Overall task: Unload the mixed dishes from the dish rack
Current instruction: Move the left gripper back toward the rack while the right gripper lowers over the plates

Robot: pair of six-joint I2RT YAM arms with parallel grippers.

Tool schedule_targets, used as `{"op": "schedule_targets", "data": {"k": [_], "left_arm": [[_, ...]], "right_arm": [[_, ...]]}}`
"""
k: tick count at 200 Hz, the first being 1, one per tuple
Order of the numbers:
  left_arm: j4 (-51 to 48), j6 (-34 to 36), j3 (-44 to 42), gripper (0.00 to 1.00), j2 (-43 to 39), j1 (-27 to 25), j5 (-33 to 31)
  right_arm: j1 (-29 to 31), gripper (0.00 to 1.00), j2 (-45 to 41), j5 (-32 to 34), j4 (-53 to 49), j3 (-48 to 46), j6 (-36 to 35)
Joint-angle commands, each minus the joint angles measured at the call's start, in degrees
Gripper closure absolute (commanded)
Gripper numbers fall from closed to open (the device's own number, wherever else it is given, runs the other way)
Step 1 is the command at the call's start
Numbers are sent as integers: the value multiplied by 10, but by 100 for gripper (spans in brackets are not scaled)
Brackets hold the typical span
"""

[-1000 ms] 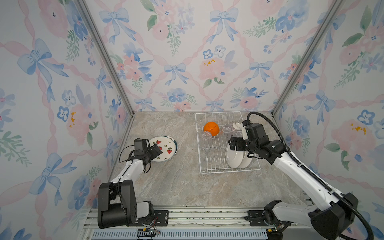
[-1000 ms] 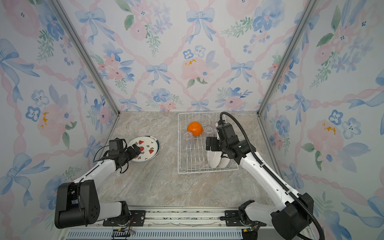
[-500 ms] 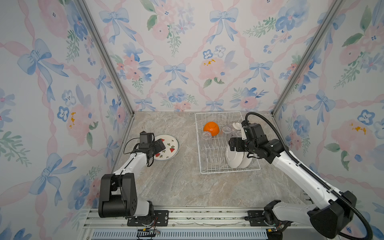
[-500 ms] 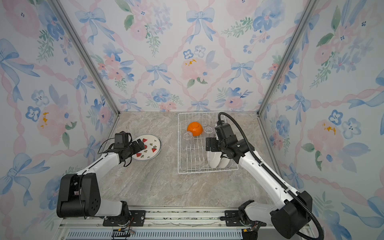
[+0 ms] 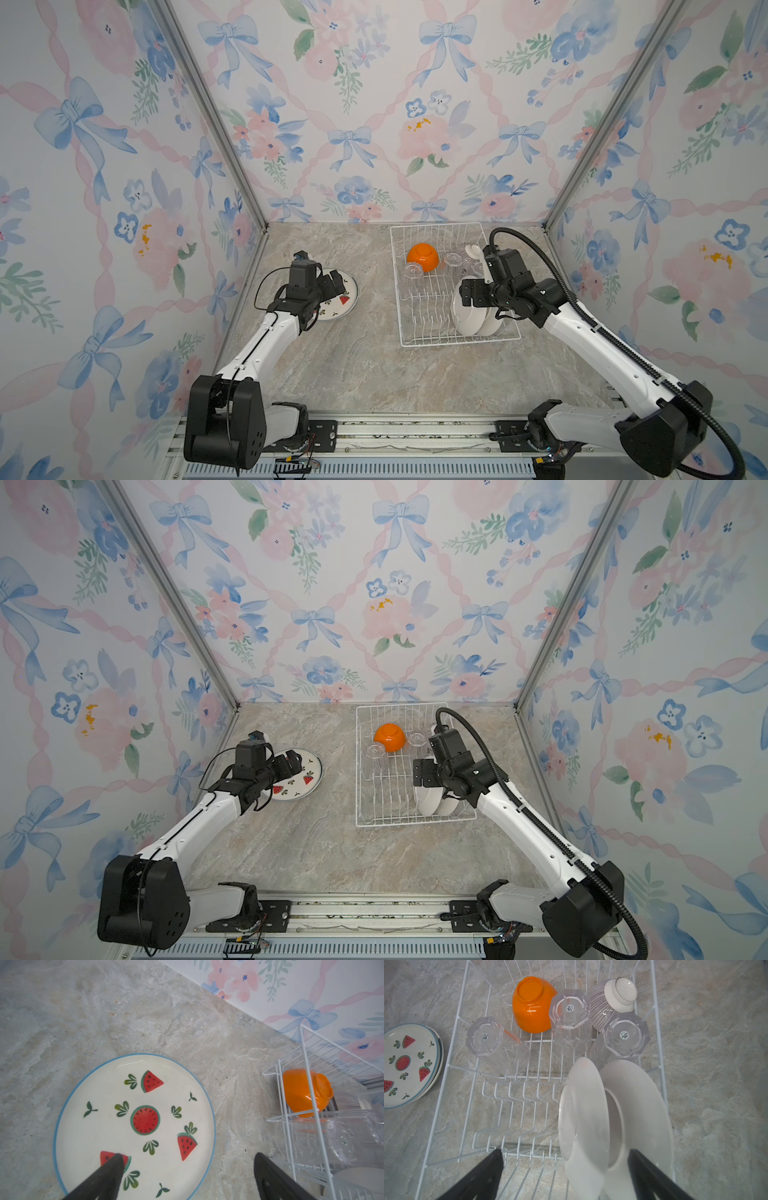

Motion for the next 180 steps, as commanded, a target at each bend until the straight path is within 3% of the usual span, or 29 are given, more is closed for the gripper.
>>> {"op": "schedule_targets", "data": {"k": [1, 87, 180], "left_arm": [[-7, -8, 17, 2, -23, -33, -11], [-8, -18, 38, 2, -84, -183, -62], [-6, -34, 54, 2, -67, -283, -105]], "right_arm": [[6, 5, -9, 3, -29, -15, -7], [6, 23, -35, -33, -13, -60, 29], [5, 37, -37, -45, -3, -71, 27]]}}
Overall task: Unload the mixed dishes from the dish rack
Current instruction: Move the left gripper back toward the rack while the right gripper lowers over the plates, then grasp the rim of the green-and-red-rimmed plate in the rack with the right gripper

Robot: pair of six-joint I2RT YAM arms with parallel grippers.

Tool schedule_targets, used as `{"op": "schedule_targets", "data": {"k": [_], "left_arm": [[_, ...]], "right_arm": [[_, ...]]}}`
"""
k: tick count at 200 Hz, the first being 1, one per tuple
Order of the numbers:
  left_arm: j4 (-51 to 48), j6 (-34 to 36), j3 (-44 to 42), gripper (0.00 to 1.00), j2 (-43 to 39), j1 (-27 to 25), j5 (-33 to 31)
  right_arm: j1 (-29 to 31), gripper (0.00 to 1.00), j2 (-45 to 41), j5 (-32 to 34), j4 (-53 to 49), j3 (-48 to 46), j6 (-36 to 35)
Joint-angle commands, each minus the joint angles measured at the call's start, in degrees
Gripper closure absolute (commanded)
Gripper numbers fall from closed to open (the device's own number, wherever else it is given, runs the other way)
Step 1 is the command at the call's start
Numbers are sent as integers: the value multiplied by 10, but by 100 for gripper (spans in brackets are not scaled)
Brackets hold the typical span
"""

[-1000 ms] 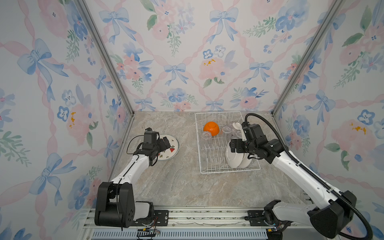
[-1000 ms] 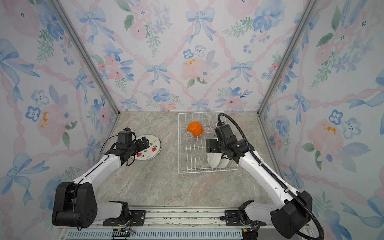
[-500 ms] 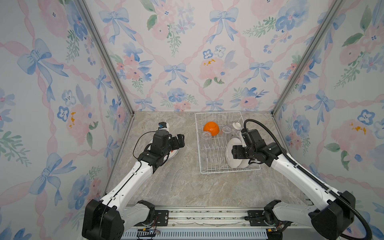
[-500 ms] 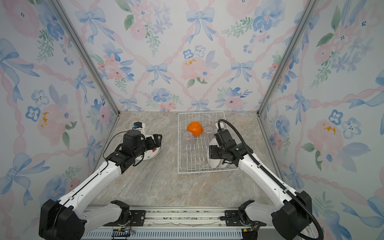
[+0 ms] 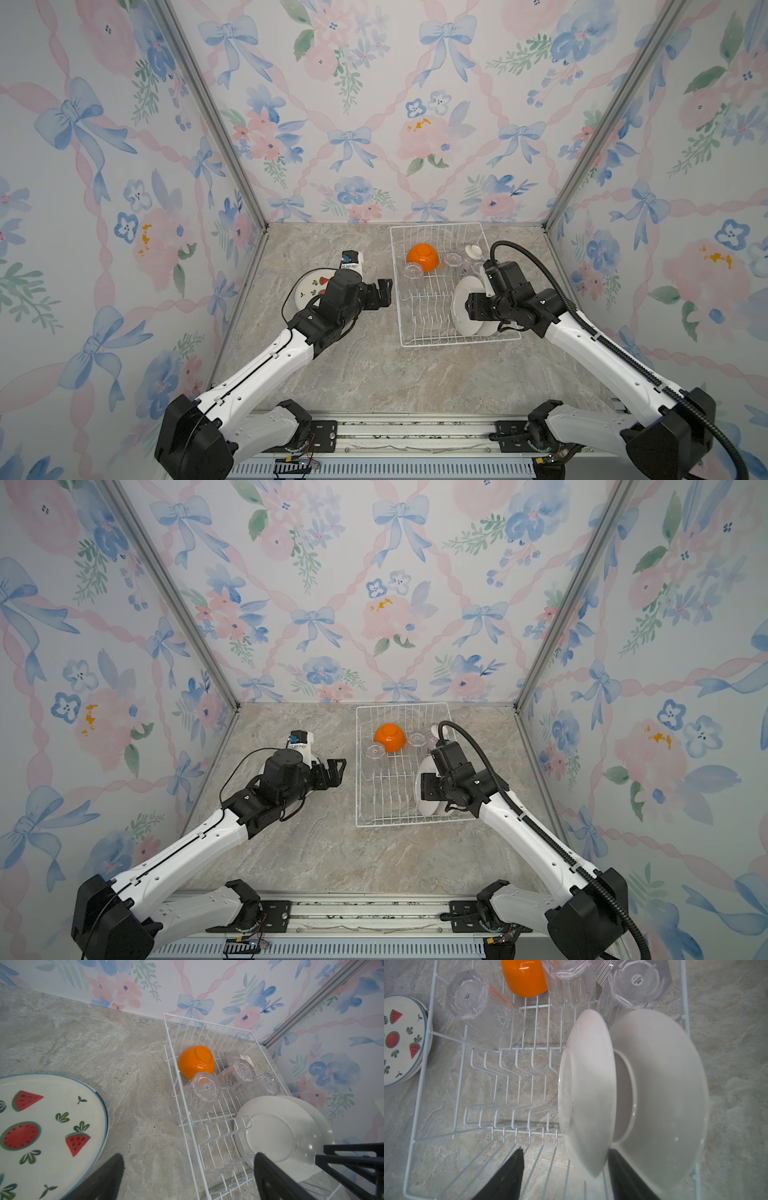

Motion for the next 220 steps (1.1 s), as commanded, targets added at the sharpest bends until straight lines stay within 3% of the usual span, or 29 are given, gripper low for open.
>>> {"op": "schedule_targets", "data": {"k": [1, 220], "left_arm": [[-6, -9, 23, 2, 8, -15, -21], [-5, -10, 46, 2, 70, -41, -20]], "right_arm": [[4, 37, -7, -8, 7, -10, 1], [-2, 60, 20, -20, 34, -22, 10]]}}
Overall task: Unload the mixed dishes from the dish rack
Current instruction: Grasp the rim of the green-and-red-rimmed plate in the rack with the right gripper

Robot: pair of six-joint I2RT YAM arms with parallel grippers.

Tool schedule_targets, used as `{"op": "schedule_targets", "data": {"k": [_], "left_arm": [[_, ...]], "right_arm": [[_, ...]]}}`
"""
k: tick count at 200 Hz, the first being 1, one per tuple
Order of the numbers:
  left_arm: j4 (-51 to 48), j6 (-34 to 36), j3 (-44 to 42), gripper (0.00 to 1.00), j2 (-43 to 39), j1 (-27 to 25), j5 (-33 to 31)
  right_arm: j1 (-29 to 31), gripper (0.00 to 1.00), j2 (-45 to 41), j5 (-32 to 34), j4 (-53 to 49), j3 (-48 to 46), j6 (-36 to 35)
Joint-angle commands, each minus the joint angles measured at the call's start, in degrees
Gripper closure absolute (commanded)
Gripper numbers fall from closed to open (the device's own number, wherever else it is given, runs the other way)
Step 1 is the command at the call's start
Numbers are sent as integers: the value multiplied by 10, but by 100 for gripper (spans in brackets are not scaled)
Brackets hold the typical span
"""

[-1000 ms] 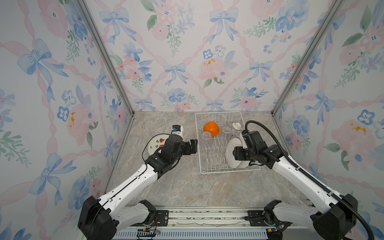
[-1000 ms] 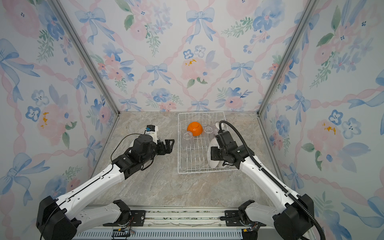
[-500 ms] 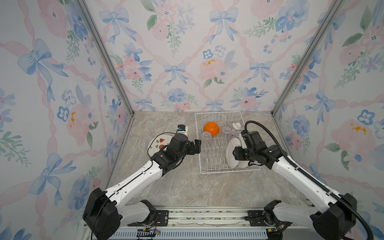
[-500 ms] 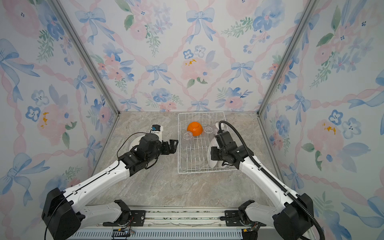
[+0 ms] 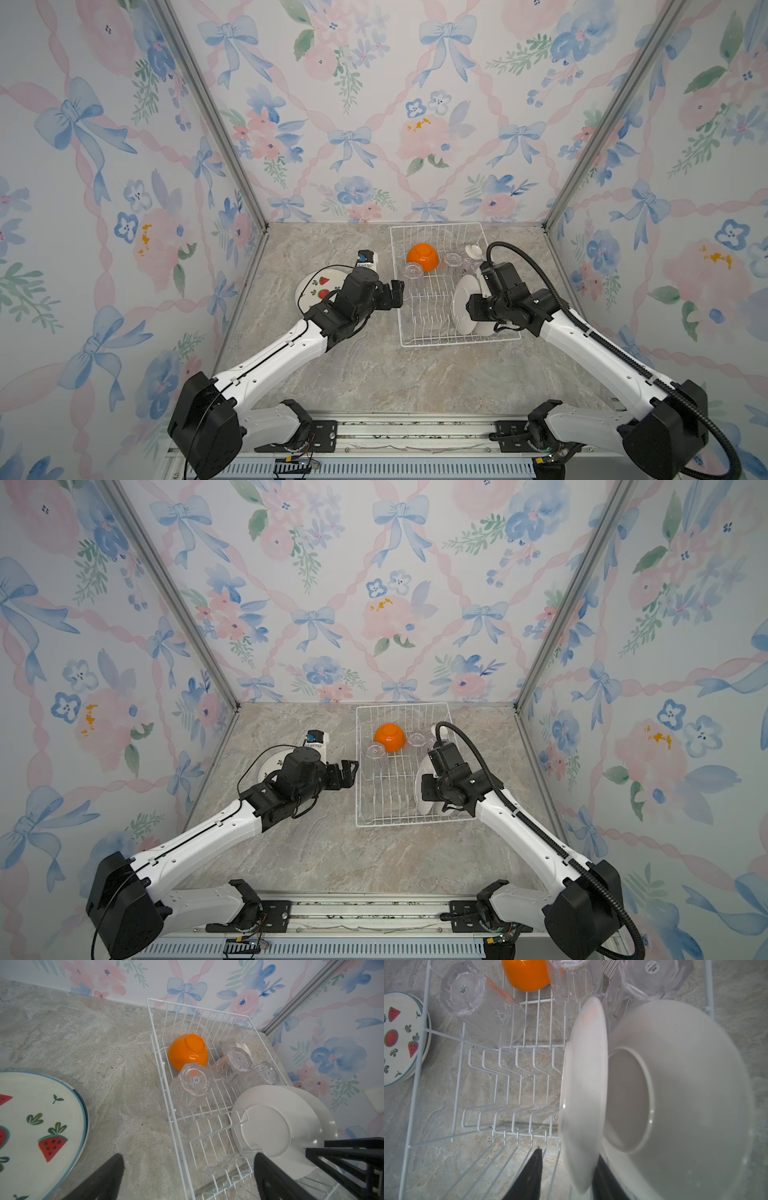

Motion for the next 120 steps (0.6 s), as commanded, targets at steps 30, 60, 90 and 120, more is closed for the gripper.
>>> {"op": "schedule_targets", "data": {"k": [30, 60, 90, 120], "left_arm": [[-5, -4, 16, 2, 8, -4, -3], [-5, -6, 16, 2, 6, -4, -3], [-5, -7, 16, 2, 6, -5, -3], [-5, -9, 15, 2, 7, -6, -2]], "right_arm": [[-2, 61, 6, -5, 9, -10, 4], [-2, 63, 8, -10, 14, -12, 6], [-1, 63, 13, -11, 16, -10, 6], [-1, 64, 20, -13, 19, -9, 5]]}}
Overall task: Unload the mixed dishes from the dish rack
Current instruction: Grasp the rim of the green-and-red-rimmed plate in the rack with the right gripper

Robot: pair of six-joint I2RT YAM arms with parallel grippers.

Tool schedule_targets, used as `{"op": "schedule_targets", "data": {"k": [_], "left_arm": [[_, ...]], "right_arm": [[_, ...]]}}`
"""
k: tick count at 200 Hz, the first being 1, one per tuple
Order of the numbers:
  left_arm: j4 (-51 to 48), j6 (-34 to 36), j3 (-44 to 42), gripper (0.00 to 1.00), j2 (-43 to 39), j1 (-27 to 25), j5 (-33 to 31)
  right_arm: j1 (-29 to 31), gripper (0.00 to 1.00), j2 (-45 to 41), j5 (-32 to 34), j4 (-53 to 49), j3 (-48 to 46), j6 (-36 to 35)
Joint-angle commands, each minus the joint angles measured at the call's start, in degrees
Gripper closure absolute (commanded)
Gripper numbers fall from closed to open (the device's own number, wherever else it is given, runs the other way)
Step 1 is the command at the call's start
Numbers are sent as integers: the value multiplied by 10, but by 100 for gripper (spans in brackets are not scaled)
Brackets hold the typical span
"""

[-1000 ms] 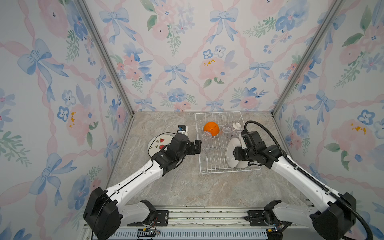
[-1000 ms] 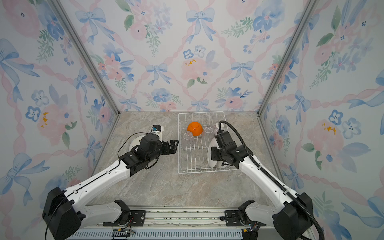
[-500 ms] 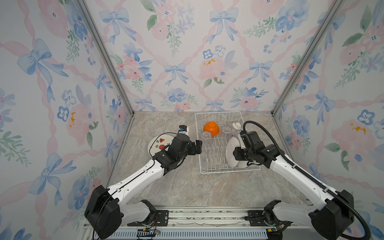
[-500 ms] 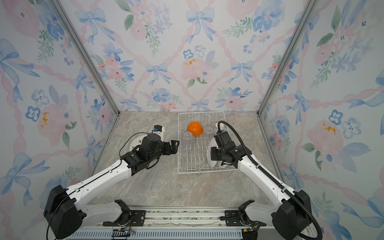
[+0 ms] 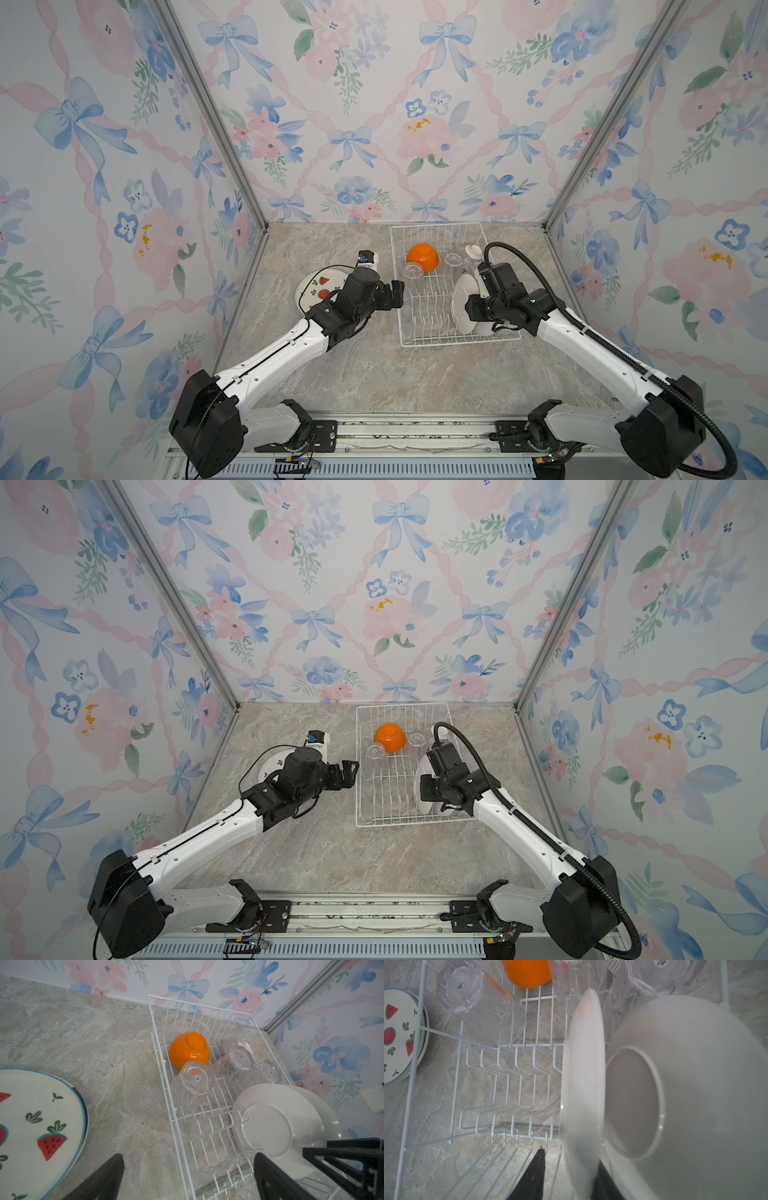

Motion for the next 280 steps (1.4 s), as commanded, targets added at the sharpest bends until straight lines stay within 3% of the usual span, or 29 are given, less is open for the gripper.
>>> {"op": "schedule_targets", "data": {"k": [1, 280], "left_arm": [[-5, -6, 15, 2, 3, -5, -2], [-5, -4, 12, 2, 0, -8, -11]], "right_arm": [[-1, 64, 9, -8, 6, -3, 5], [-1, 98, 18, -18, 11, 21, 11]]}}
